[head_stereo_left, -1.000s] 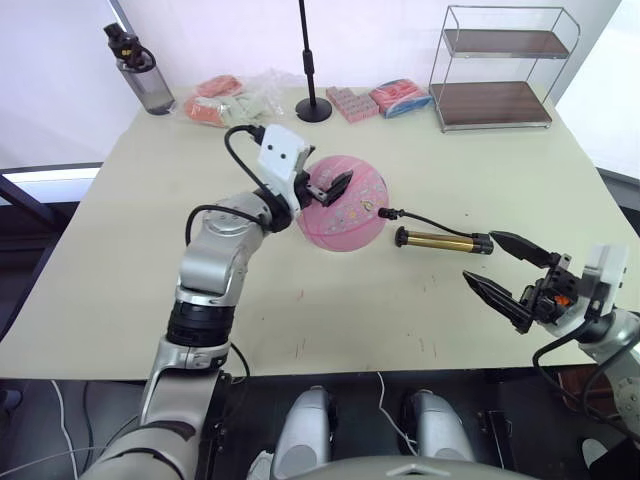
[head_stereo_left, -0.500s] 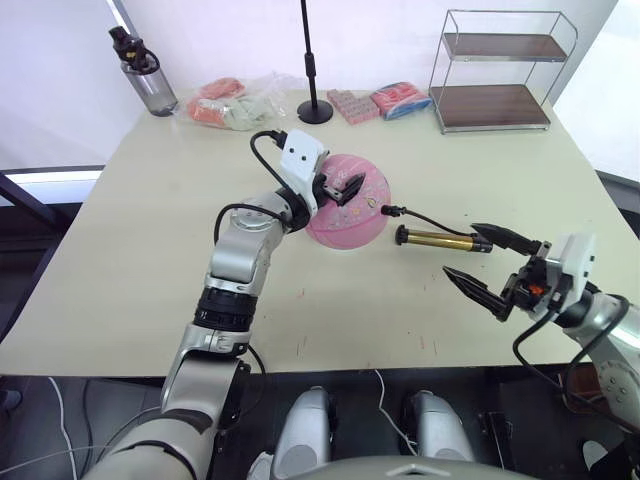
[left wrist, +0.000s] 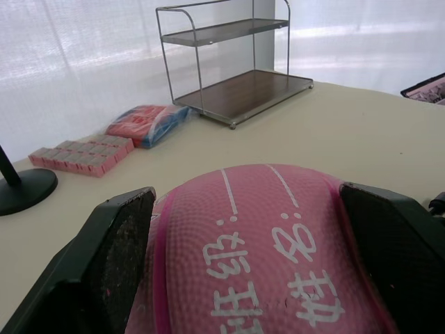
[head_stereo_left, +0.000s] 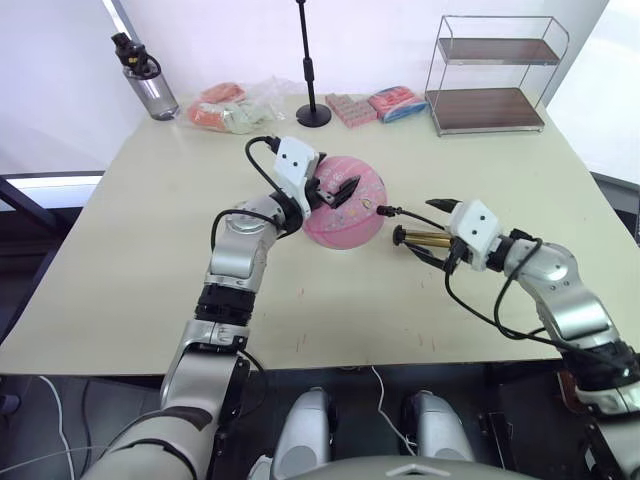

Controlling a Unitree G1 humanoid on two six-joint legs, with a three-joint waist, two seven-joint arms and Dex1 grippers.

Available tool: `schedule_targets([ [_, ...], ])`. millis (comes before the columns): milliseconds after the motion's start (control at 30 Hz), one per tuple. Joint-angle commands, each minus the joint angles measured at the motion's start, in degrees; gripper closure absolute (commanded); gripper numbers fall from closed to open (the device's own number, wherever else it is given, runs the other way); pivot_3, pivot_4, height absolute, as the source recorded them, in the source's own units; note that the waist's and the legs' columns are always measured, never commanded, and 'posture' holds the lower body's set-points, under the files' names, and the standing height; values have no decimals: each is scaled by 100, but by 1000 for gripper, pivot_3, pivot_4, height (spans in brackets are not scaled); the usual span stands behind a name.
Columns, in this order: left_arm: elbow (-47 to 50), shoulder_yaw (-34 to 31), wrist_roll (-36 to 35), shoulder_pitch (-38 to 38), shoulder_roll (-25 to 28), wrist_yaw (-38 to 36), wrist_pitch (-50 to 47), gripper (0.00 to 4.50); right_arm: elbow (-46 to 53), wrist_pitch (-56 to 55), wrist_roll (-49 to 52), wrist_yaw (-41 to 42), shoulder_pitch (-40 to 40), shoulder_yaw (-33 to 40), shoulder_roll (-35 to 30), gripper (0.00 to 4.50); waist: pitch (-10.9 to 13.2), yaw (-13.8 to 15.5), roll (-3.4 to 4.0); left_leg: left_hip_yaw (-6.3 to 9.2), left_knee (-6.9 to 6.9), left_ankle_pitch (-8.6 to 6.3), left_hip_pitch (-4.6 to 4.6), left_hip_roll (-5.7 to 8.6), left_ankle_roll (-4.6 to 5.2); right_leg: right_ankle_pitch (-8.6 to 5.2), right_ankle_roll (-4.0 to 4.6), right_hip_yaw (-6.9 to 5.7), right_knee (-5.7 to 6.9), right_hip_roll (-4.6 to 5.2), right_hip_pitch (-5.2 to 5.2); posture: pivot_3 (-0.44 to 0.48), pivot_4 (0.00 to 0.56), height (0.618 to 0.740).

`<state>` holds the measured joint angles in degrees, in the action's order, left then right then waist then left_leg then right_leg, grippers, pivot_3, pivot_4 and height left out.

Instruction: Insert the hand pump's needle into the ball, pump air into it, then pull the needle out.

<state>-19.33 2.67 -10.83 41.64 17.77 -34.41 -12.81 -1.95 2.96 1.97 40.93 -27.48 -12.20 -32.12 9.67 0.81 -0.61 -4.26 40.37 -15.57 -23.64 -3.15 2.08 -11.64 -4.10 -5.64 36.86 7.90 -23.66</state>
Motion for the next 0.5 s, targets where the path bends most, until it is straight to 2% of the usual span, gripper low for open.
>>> schedule_targets([
  [33, -526, 234, 271, -219, 2, -88, -106, 0, -484, -682, -340, 6, -446, -128, 154, 49, -1, -5, 1, 2, 0, 0, 1, 0, 0, -1, -2, -2, 0, 0, 2, 0, 150, 731],
  [500, -667, 247, 320, -152, -5, -136, 17, 0, -2537, -2878, -1322, -248, -1554, -524, 516, 49, -4, -11, 6, -2, 0, 5, 4, 0, -5, -1, -3, 1, 1, 0, 3, 0, 150, 731],
])
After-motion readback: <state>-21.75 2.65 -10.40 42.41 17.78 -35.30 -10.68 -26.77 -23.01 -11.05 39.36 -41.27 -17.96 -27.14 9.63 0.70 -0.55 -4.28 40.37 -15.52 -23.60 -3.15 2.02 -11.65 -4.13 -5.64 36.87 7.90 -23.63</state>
